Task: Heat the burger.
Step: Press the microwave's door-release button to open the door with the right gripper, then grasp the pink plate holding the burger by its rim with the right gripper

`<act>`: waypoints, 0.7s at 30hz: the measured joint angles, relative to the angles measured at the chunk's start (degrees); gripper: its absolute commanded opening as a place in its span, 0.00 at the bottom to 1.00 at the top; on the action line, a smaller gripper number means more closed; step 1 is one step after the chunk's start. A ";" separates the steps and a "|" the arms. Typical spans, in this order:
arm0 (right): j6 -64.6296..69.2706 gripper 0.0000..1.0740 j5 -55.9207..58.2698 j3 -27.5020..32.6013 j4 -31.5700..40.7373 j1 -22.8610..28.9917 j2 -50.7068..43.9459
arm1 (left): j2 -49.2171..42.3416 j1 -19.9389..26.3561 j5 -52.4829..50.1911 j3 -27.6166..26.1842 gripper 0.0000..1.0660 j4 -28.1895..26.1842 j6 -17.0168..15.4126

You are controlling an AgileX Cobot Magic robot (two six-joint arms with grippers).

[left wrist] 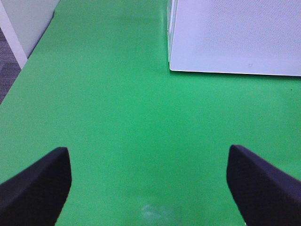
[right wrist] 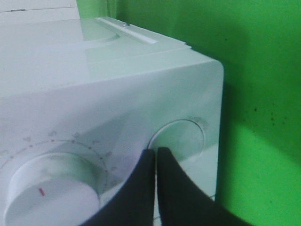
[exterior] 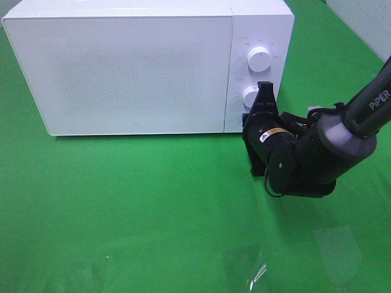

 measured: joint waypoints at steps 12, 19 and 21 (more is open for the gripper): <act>-2.06 0.00 3.27 -1.95 0.63 -0.86 0.74 | 0.00 0.00 0.00 0.00 0.77 0.00 0.00; -2.06 0.00 1.38 -1.95 0.57 -0.97 1.55 | 0.00 0.00 0.00 0.00 0.77 0.00 0.00; -2.12 0.00 0.57 -1.89 0.57 -0.97 1.78 | 0.00 0.00 0.00 0.00 0.77 0.00 0.00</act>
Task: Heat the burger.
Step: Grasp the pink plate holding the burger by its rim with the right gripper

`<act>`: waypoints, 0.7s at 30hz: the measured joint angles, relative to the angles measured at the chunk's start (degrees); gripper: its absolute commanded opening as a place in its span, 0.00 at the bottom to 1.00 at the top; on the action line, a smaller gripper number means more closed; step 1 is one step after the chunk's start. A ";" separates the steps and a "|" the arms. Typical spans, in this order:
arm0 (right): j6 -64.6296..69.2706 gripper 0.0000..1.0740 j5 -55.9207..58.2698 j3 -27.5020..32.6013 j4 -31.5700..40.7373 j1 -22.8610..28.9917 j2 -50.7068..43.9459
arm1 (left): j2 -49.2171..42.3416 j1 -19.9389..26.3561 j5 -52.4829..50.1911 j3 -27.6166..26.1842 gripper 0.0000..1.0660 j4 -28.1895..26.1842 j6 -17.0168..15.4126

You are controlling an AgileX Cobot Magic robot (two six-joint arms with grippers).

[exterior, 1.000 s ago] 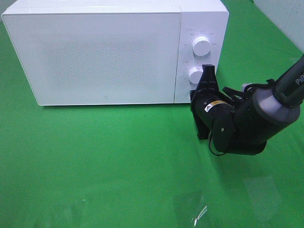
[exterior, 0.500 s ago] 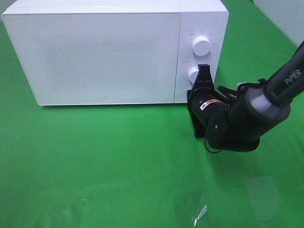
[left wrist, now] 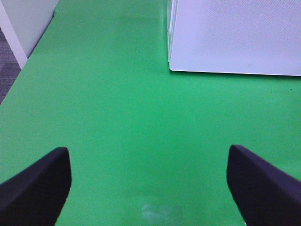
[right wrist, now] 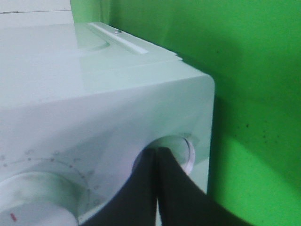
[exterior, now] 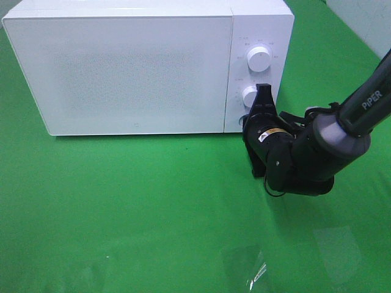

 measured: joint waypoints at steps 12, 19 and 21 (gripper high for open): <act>0.06 0.00 -2.35 0.17 1.89 0.46 0.63 | 0.00 0.00 0.00 0.00 0.77 0.00 0.00; 0.52 0.00 -1.83 -0.80 3.90 0.80 0.69 | 0.00 0.00 0.00 0.00 0.77 0.00 0.00; 0.52 0.00 -1.43 -1.20 4.47 0.92 0.69 | 0.00 0.00 0.00 0.00 0.77 0.00 0.00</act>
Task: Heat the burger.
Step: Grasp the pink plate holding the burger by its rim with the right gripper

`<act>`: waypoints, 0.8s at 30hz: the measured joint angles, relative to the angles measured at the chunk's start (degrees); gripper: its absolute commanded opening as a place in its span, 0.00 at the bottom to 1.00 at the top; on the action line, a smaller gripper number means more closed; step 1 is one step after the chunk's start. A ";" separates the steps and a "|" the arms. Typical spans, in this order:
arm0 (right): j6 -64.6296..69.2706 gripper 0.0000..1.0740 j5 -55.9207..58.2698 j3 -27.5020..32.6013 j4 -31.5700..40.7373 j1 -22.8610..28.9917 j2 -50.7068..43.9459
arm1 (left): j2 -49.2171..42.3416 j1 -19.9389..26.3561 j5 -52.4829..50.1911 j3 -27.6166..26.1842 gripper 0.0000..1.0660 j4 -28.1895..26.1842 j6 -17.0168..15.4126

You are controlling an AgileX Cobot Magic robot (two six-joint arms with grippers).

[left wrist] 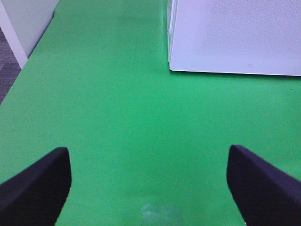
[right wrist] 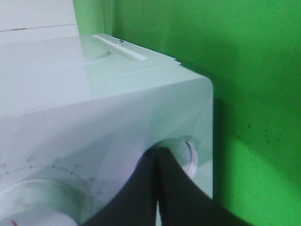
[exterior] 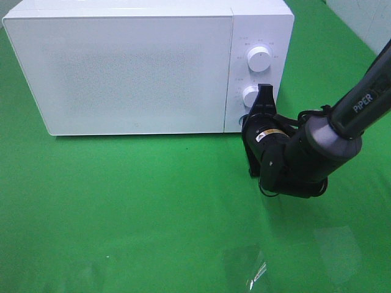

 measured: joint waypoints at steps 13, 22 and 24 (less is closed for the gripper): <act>-1.60 0.00 1.89 -4.81 6.19 1.03 2.29 | 0.00 0.00 0.00 0.00 0.77 0.00 0.00; -2.01 0.00 2.18 -5.04 6.76 1.03 2.29 | 0.00 0.00 0.00 0.00 0.77 0.00 0.00; -2.01 0.00 2.18 -5.04 6.76 1.03 2.29 | 0.00 0.00 0.00 0.00 0.77 0.00 0.00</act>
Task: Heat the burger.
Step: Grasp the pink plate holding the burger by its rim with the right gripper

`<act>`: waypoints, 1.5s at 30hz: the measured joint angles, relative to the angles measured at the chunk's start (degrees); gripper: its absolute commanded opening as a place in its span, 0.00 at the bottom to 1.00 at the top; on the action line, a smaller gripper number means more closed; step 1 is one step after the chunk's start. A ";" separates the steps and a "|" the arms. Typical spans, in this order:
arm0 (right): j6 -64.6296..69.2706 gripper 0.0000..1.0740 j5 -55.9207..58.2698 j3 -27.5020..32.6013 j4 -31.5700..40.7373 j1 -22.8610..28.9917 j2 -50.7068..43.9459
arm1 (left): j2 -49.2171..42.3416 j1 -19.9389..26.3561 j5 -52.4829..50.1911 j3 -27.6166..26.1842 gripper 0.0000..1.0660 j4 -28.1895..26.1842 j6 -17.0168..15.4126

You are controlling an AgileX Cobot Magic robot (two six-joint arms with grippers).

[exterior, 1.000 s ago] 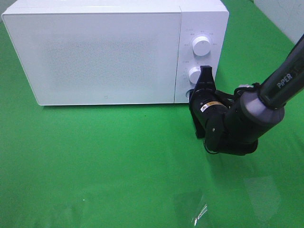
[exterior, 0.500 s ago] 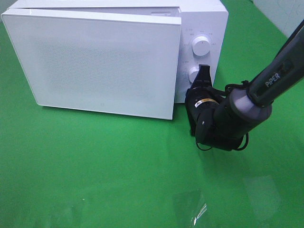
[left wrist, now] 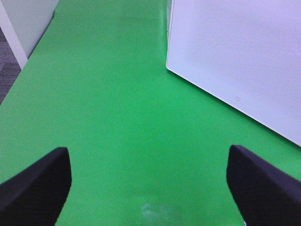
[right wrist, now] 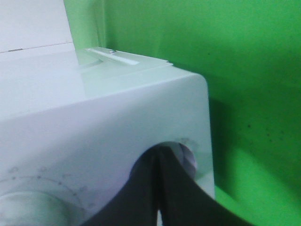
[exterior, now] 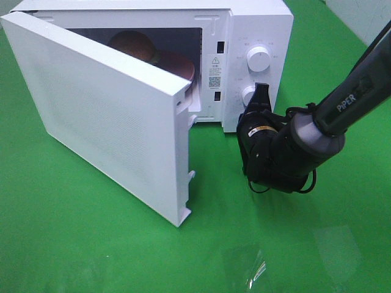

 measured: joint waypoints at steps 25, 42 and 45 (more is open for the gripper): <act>3.78 0.00 -3.72 5.61 -3.15 2.98 -3.04 | 0.00 0.00 0.00 0.00 0.77 0.00 0.00; -2.06 0.02 2.29 15.53 -12.61 3.55 -14.27 | 0.00 0.00 0.00 0.00 0.77 0.00 0.00; -5.79 0.03 4.24 17.02 -14.61 3.55 -17.36 | 0.00 0.00 0.00 0.00 0.77 0.00 0.00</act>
